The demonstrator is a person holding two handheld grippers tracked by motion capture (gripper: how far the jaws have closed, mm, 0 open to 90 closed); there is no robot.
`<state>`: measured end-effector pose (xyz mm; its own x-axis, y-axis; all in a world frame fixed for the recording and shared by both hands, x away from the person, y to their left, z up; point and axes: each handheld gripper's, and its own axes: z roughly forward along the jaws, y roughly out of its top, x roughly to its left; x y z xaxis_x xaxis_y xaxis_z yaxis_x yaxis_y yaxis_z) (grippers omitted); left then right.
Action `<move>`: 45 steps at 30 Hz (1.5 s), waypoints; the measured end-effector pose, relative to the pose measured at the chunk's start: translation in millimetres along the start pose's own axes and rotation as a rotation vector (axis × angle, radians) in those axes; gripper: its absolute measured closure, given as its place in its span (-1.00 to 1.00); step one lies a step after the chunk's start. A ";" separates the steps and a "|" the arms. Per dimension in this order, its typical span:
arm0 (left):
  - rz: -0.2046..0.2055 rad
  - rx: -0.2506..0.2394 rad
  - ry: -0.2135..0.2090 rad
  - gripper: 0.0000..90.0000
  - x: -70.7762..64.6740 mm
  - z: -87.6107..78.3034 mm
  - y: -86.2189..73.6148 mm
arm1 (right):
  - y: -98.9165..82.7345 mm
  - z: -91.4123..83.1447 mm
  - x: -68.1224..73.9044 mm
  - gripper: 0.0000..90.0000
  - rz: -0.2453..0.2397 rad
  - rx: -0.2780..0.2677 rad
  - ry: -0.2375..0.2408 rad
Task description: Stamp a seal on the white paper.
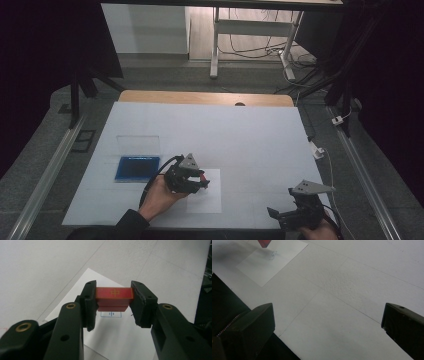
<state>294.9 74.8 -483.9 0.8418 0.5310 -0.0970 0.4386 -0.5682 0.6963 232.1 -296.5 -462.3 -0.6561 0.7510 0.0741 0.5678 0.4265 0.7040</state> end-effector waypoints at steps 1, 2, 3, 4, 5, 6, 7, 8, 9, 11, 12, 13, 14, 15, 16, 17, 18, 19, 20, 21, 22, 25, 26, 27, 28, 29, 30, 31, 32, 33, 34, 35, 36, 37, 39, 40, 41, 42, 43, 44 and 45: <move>-0.001 -0.003 0.000 0.30 0.1 -1.1 -0.1 | 0.0 0.0 0.0 -1.00 0.000 0.000 0.000; -0.004 -0.008 0.003 0.30 -0.1 -2.0 -0.3 | 0.0 -0.1 0.0 -1.00 0.000 -0.001 0.000; -0.001 -0.005 0.005 0.30 0.3 -3.2 -0.4 | 0.0 -0.1 0.0 -1.00 -0.001 -0.001 0.000; -0.005 -0.008 0.006 0.30 0.2 -4.2 -0.7 | 0.0 -0.1 0.2 -1.00 -0.001 0.000 0.000; -0.006 -0.009 0.008 0.30 0.4 -5.4 -1.1 | 0.0 -0.1 0.2 -1.00 -0.001 0.000 0.000; -0.010 -0.011 0.007 0.29 0.7 -6.6 -1.4 | -0.1 0.0 0.2 -1.00 -0.004 0.000 0.000; -0.012 -0.011 0.007 0.30 1.3 -8.1 -1.7 | -0.1 0.0 0.2 -1.00 -0.005 -0.001 0.000; -0.015 -0.014 0.007 0.30 1.8 -9.6 -2.1 | -0.1 0.0 0.2 -1.00 -0.004 -0.001 0.000; -0.016 -0.017 0.007 0.30 2.3 -11.4 -2.5 | -0.1 -0.1 0.2 -1.00 -0.005 -0.001 0.000; -0.021 -0.020 0.009 0.30 3.7 -14.9 -3.3 | -0.1 -0.1 0.2 -1.00 -0.004 -0.001 0.001; -0.025 -0.022 0.010 0.30 4.4 -16.6 -3.7 | -0.1 -0.1 0.2 -1.00 -0.004 -0.001 0.000; -0.028 -0.024 0.010 0.30 5.2 -18.5 -4.2 | -0.1 -0.2 0.3 -1.00 -0.004 -0.001 0.001; -0.032 -0.027 0.009 0.30 5.9 -20.0 -4.8 | -0.1 -0.2 0.3 -1.00 -0.005 -0.001 0.001; -0.033 -0.025 0.011 0.30 6.7 -21.8 -5.3 | -0.1 -0.2 0.3 -1.00 -0.005 -0.001 0.001; -0.035 -0.024 0.013 0.30 7.4 -23.4 -5.7 | -0.1 -0.2 0.3 -1.00 -0.005 -0.001 0.001; -0.038 -0.025 0.013 0.30 7.9 -25.1 -6.0 | -0.1 -0.2 0.4 -1.00 -0.005 -0.001 0.001; -0.039 -0.027 0.011 0.30 8.6 -27.0 -6.4 | 0.0 -0.3 0.4 -1.00 -0.006 0.000 0.000; -0.042 -0.028 0.011 0.30 9.2 -29.0 -6.8 | 0.0 -0.3 0.5 -1.00 -0.005 0.000 0.000; -0.046 -0.031 0.011 0.30 9.8 -30.9 -7.2 | 0.0 -0.3 0.5 -1.00 -0.006 -0.001 0.000; -0.050 -0.032 0.013 0.30 10.3 -32.7 -7.6 | 0.0 -0.3 0.4 -1.00 -0.006 0.000 0.000; -0.053 -0.034 0.015 0.30 10.9 -34.4 -8.2 | -0.1 -0.2 0.4 -1.00 -0.005 -0.001 0.001; -0.059 -0.034 0.019 0.30 13.3 -39.0 -9.9 | -0.1 -0.2 0.4 -1.00 -0.005 -0.002 0.000; -0.061 -0.034 0.020 0.30 14.2 -40.5 -10.6 | 0.0 -0.3 0.4 -1.00 -0.006 0.000 0.000; -0.064 -0.034 0.021 0.30 15.0 -41.9 -11.3 | 0.0 -0.3 0.4 -1.00 -0.007 0.000 -0.001; -0.065 -0.034 0.025 0.30 15.8 -43.5 -12.0 | 0.0 -0.4 0.6 -1.00 -0.006 0.001 -0.002; -0.067 -0.034 0.030 0.30 16.4 -45.3 -12.7 | -0.1 -0.2 0.6 -1.00 -0.006 -0.002 0.000; -0.071 -0.037 0.031 0.30 17.2 -46.9 -13.5 | -0.1 -0.2 0.5 -1.00 -0.005 -0.002 0.000; -0.073 -0.041 0.035 0.30 18.0 -48.7 -14.2 | -0.2 -0.3 0.4 -1.00 -0.005 -0.002 -0.001; -0.075 -0.039 0.038 0.30 19.1 -50.7 -14.9 | -0.2 -0.4 0.3 -1.00 -0.004 -0.003 0.000; -0.080 -0.043 0.040 0.30 20.0 -52.4 -15.8 | -0.3 -0.5 0.2 -1.00 -0.003 -0.003 0.000; -0.083 -0.044 0.043 0.30 21.0 -54.1 -16.7 | -0.3 -0.6 0.1 -1.00 -0.003 -0.004 0.000; -0.086 -0.045 0.045 0.30 22.1 -55.5 -17.7 | -0.4 -0.6 0.1 -1.00 -0.004 -0.004 -0.001; -0.088 -0.044 0.049 0.30 23.0 -56.9 -18.7 | -0.4 -0.6 0.0 -1.00 -0.003 -0.004 0.000; -0.094 -0.045 0.052 0.30 23.6 -57.9 -19.7 | -0.4 -0.6 0.1 -1.00 -0.002 -0.004 -0.001; -0.094 -0.043 0.058 0.30 25.1 -60.6 -21.4 | -0.4 -0.6 0.1 -1.00 -0.003 -0.004 -0.001; -0.096 -0.045 0.064 0.30 25.5 -62.0 -22.3 | -0.4 -0.6 0.0 -1.00 -0.003 -0.004 -0.001; -0.098 -0.045 0.069 0.30 26.0 -63.6 -23.2 | -0.4 -0.7 0.0 -1.00 -0.002 -0.004 -0.002; -0.099 -0.044 0.072 0.30 26.9 -65.3 -24.1 | -0.4 -0.7 -0.1 -1.00 -0.001 -0.004 -0.002; -0.105 -0.049 0.076 0.30 27.6 -66.7 -25.2 | -0.4 -0.7 -0.2 -1.00 -0.001 -0.004 -0.001; -0.110 -0.051 0.081 0.30 28.5 -68.3 -26.5 | -0.4 -0.7 -0.2 -1.00 0.000 -0.004 -0.002; -0.116 -0.053 0.084 0.30 29.5 -69.9 -27.8 | -0.4 -0.7 -0.2 -1.00 0.000 -0.003 -0.002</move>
<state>285.6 150.2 -456.4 0.7560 0.6433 -0.1211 0.5128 -0.4671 0.7203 231.7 -297.2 -462.1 -0.6552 0.7519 0.0732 0.5662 0.4247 0.7064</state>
